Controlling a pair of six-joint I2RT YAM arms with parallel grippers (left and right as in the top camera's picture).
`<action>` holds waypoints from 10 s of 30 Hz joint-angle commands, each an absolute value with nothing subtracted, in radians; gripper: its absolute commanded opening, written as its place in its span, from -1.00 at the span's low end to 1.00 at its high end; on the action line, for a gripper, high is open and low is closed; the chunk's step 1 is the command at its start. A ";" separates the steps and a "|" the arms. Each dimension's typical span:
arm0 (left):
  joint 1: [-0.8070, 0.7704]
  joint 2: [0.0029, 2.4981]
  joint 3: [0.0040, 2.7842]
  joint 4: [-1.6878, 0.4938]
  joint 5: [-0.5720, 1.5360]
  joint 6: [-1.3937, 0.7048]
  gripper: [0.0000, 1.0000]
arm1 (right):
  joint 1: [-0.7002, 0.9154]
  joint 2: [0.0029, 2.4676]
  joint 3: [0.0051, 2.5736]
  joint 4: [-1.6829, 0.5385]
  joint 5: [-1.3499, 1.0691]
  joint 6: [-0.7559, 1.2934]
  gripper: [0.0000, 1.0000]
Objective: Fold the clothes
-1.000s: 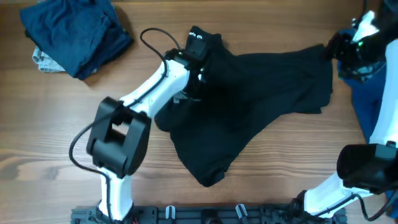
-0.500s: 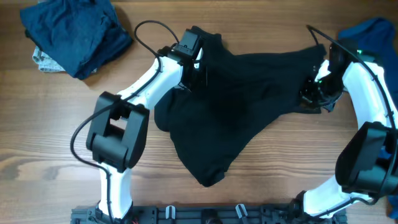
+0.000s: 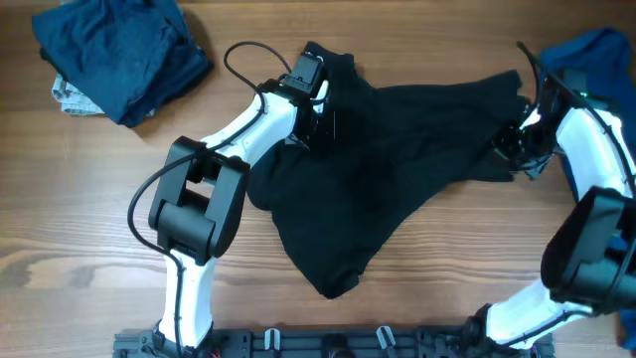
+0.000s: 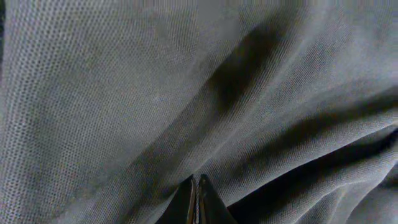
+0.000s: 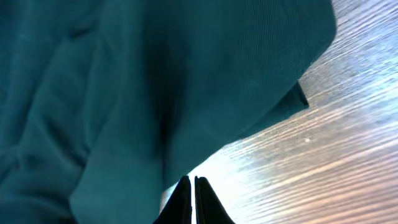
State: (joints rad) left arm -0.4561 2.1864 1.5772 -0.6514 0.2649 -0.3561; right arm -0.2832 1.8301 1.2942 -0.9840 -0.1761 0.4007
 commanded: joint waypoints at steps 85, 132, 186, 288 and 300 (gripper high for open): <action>-0.481 2.061 1.705 -1.446 0.306 -0.224 0.14 | -0.282 1.893 1.497 -1.058 -0.263 0.216 -0.02; -0.859 1.997 1.293 -1.246 0.031 -0.410 -0.91 | -0.281 1.895 1.398 -1.050 -0.255 0.273 0.54; -0.859 1.748 1.292 -1.453 0.032 -0.435 -0.91 | -0.280 1.895 1.164 -0.797 -0.248 0.447 -0.38; -0.860 1.355 1.320 -1.478 0.209 -0.506 -0.92 | -0.278 1.567 0.723 -0.810 -0.126 0.718 -0.92; -0.860 1.356 1.320 -1.393 0.070 -0.611 -0.92 | -0.278 1.243 0.746 -0.814 -0.090 0.736 -0.91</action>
State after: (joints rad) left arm -0.8623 1.3666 1.3025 -1.4326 0.1658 -0.5510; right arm -0.2821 1.2816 0.7258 -0.8436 -0.1062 0.7155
